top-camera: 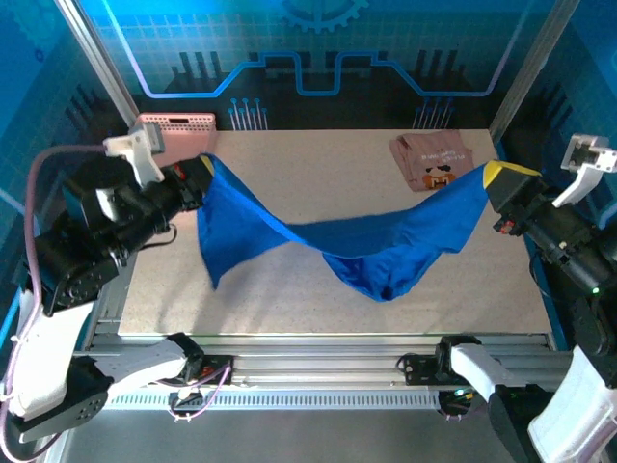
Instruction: Fold and stack the t-shirts
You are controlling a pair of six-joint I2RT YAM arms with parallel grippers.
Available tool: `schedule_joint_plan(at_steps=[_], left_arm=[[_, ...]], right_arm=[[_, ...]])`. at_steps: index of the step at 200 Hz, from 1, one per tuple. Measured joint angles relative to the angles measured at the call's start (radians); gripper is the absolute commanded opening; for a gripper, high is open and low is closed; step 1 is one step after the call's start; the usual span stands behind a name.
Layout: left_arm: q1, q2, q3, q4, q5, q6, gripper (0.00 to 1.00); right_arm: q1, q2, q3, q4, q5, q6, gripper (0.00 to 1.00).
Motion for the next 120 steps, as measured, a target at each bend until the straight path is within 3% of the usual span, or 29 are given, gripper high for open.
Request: schedule_joint_plan(at_steps=[20, 55, 92, 120], left_arm=[[0.117, 0.118, 0.125, -0.008, 0.057, 0.051, 0.0], [0.352, 0.393, 0.339, 0.006, 0.259, 0.081, 0.0], [0.48, 0.755, 0.686, 0.042, 0.458, 0.056, 0.0], [0.557, 0.986, 0.87, 0.187, 0.625, -0.08, 0.0]], right_arm=[[0.0, 0.1, 0.055, 0.008, 0.0, -0.001, 0.0], [0.001, 0.349, 0.209, 0.036, 0.008, -0.018, 0.0], [0.004, 0.615, 0.402, 0.049, 0.031, -0.036, 0.0], [0.004, 0.77, 0.511, 0.089, 0.052, -0.034, 0.0]])
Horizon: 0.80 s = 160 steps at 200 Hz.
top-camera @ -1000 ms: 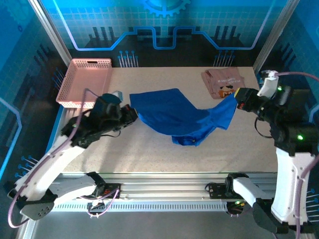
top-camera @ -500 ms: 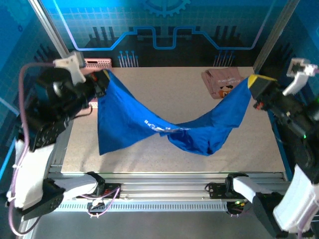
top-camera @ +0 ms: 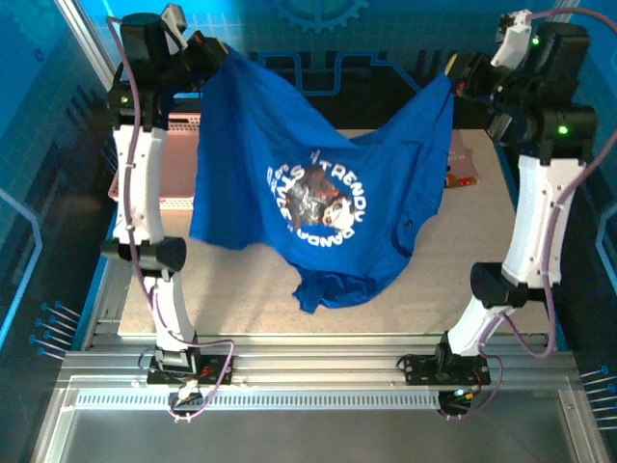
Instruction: Fold and stack the t-shirts
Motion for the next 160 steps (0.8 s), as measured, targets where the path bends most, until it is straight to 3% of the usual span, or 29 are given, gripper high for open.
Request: schedule_joint_plan(at_steps=[55, 122, 141, 160], left_arm=[[0.085, 0.143, 0.011, 0.323, 0.141, -0.255, 0.0], [0.223, 0.103, 0.046, 0.54, 0.216, -0.36, 0.0], [0.229, 0.034, -0.054, 0.566, 0.257, -0.341, 0.0], [0.196, -0.103, -0.288, 0.558, 0.279, -0.259, 0.0]], right_arm=[[-0.032, 0.15, 0.09, 0.229, 0.051, 0.084, 0.0], [-0.097, 0.126, 0.145, 0.394, 0.056, 0.126, 0.0], [-0.091, 0.074, 0.09, 0.352, 0.06, 0.101, 0.0], [-0.047, -0.067, -0.143, 0.327, 0.091, 0.046, 0.0]])
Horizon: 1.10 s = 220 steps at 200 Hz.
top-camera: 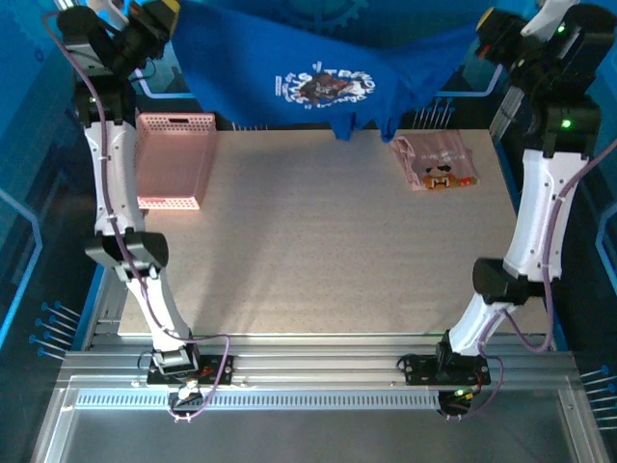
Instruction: Fold and stack the t-shirts
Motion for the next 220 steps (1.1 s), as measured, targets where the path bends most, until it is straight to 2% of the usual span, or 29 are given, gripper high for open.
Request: schedule_joint_plan(at_steps=[13, 29, 55, 75, 91, 114, 135, 162, 190, 220], left_arm=[[-0.033, -0.122, -0.235, 0.006, -0.002, 0.069, 0.0], [-0.068, -0.317, -0.639, 0.067, -0.001, 0.111, 0.0], [-0.075, -0.535, -1.205, 0.102, -0.023, 0.171, 0.0], [-0.069, -0.619, -1.515, 0.05, -0.079, 0.234, 0.0], [-0.063, -0.676, -1.687, -0.019, -0.147, 0.281, 0.0], [-0.032, -0.751, -1.813, -0.125, -0.252, 0.319, 0.0], [0.013, -0.789, -1.856, -0.18, -0.341, 0.323, 0.0], [0.034, -0.793, -1.87, -0.223, -0.424, 0.322, 0.0], [0.034, -0.782, -1.886, -0.237, -0.458, 0.315, 0.0], [0.034, -0.782, -1.907, -0.248, -0.472, 0.314, 0.0]], right_arm=[[0.055, -0.143, -0.257, 0.009, 0.018, -0.038, 0.0], [0.12, -0.337, -0.619, 0.033, 0.045, -0.057, 0.0], [0.166, -0.62, -1.147, 0.045, 0.097, -0.051, 0.0], [0.173, -0.797, -1.478, 0.014, 0.151, -0.035, 0.0], [0.169, -0.901, -1.653, -0.024, 0.202, -0.02, 0.0], [0.144, -1.011, -1.806, -0.087, 0.256, 0.007, 0.0], [0.121, -1.059, -1.86, -0.117, 0.303, 0.05, 0.0], [0.072, -1.016, -1.86, -0.126, 0.349, 0.079, 0.0], [0.017, -0.927, -1.861, -0.126, 0.352, 0.087, 0.0], [0.011, -0.933, -1.889, -0.1, 0.346, 0.097, 0.0]])
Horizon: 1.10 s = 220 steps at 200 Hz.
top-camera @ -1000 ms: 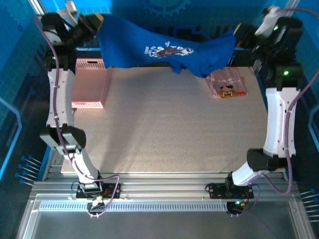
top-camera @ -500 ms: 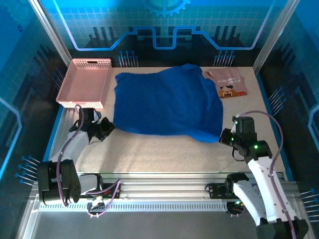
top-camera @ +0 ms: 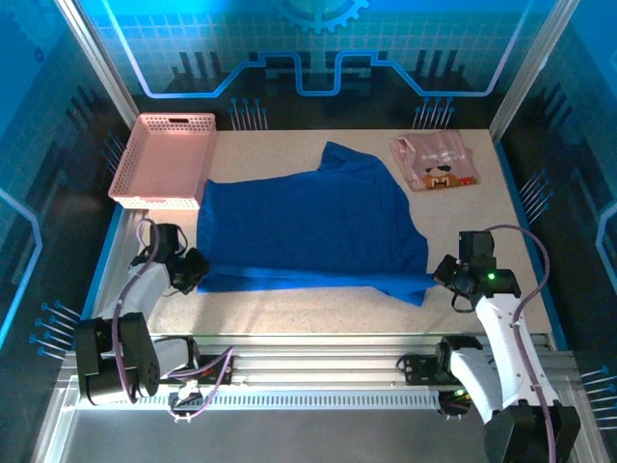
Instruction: Fold and stack the t-shirts
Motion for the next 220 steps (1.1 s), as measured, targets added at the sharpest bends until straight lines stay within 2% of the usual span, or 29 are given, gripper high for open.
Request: schedule_joint_plan(at_steps=[28, 44, 49, 59, 69, 79, 97, 112, 147, 177, 220], left_arm=[[0.0, -0.011, -0.014, -0.009, -0.017, -0.012, 0.0], [0.0, -0.012, -0.016, -0.01, -0.021, -0.023, 0.06], [0.0, -0.012, -0.016, -0.009, -0.021, -0.024, 0.09], [0.0, -0.013, -0.018, -0.009, -0.023, -0.027, 0.24], [0.0, -0.015, -0.02, -0.009, -0.027, -0.037, 0.5], [0.002, -0.023, -0.023, -0.012, -0.03, -0.043, 0.66], [0.001, -0.067, -0.028, -0.032, -0.032, -0.064, 0.9], [0.002, -0.14, -0.027, -0.059, -0.036, -0.085, 0.99], [0.003, -0.291, 0.016, -0.129, -0.036, -0.153, 0.99], [0.011, -0.309, 0.061, -0.163, -0.029, -0.185, 0.99], [0.037, -0.306, 0.051, -0.154, 0.054, -0.239, 0.99]], right_arm=[[-0.006, 0.008, -0.024, 0.032, -0.028, 0.001, 0.0], [-0.006, 0.024, -0.024, 0.051, -0.033, 0.0, 0.0], [-0.006, 0.03, -0.024, 0.056, -0.035, 0.0, 0.04], [-0.01, 0.039, -0.025, 0.064, -0.04, -0.001, 0.21], [-0.012, 0.045, -0.027, 0.069, -0.039, 0.0, 0.47], [-0.017, 0.047, -0.028, 0.07, -0.039, 0.004, 0.62], [-0.032, 0.046, -0.029, 0.069, -0.04, 0.009, 0.71], [-0.046, 0.046, -0.028, 0.063, -0.047, 0.016, 0.75], [-0.063, 0.061, 0.01, 0.029, -0.109, 0.014, 0.76], [-0.073, 0.091, 0.043, 0.016, -0.208, 0.012, 0.75], [-0.105, 0.126, 0.016, 0.005, -0.332, 0.011, 0.7]])
